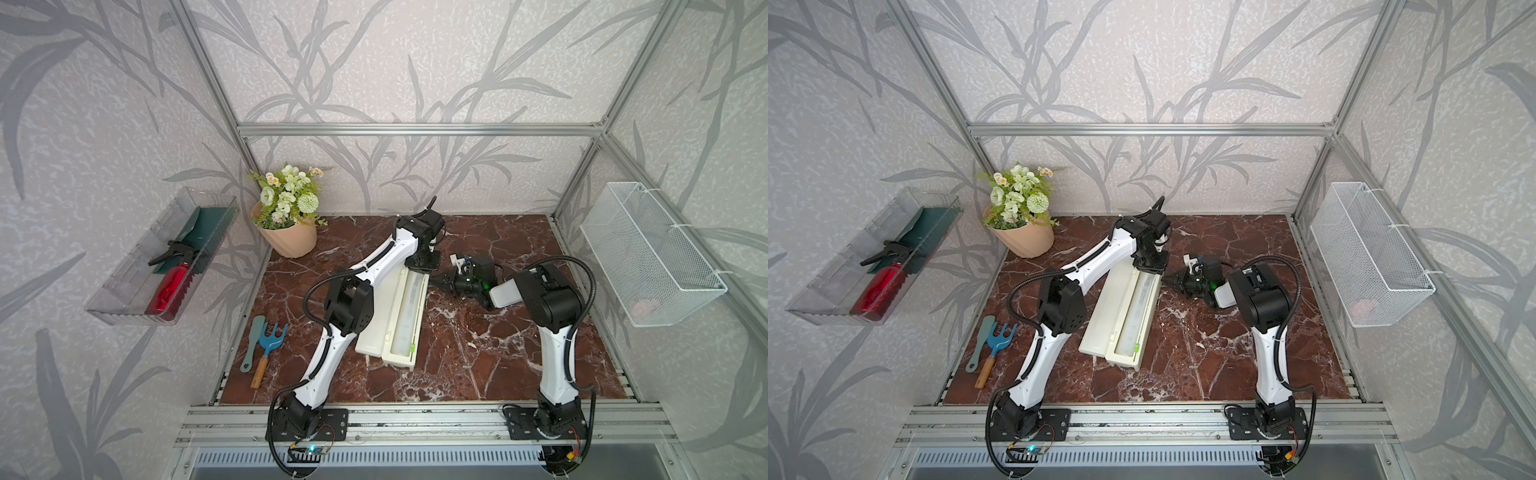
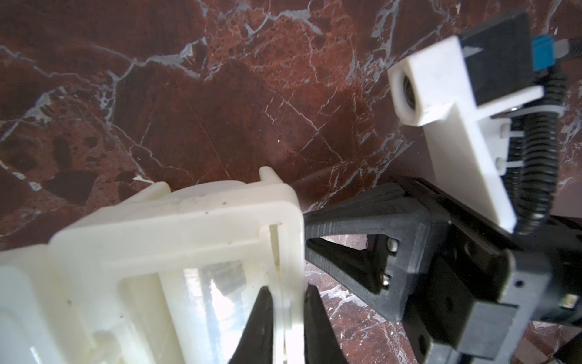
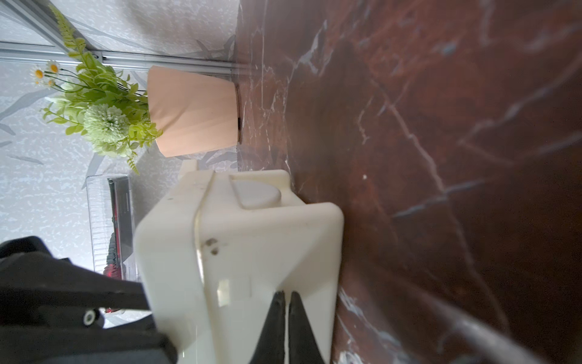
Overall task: Put plastic wrap rolls into dispensers
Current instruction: Adjust the plastic wrap cutting box at the center of the board.
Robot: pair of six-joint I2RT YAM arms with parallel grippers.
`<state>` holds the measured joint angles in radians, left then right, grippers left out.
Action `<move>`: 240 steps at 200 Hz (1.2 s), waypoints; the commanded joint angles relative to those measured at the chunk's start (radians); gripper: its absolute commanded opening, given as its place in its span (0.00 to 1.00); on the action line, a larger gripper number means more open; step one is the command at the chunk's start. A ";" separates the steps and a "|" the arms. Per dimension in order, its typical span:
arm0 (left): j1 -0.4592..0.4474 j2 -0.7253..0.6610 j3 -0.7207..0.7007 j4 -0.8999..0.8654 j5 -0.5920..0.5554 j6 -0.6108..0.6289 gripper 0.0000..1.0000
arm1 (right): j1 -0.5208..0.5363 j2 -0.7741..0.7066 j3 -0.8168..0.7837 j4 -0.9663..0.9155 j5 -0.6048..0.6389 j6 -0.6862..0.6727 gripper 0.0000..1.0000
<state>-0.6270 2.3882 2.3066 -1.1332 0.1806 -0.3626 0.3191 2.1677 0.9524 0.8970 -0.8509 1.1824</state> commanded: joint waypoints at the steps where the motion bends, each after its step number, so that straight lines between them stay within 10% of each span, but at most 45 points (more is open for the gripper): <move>1: -0.014 0.037 0.004 -0.018 0.032 0.013 0.11 | 0.026 0.026 0.022 0.165 -0.048 0.063 0.07; 163: -0.011 0.062 0.008 -0.040 0.029 -0.006 0.13 | 0.068 0.041 0.047 0.115 -0.038 0.034 0.06; 240: 0.007 0.031 0.132 -0.091 0.009 -0.010 0.51 | 0.006 -0.154 -0.038 -0.144 -0.045 -0.130 0.51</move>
<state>-0.6220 2.4115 2.3585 -1.1778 0.1703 -0.3801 0.3317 2.1151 0.9173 0.8410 -0.8673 1.1500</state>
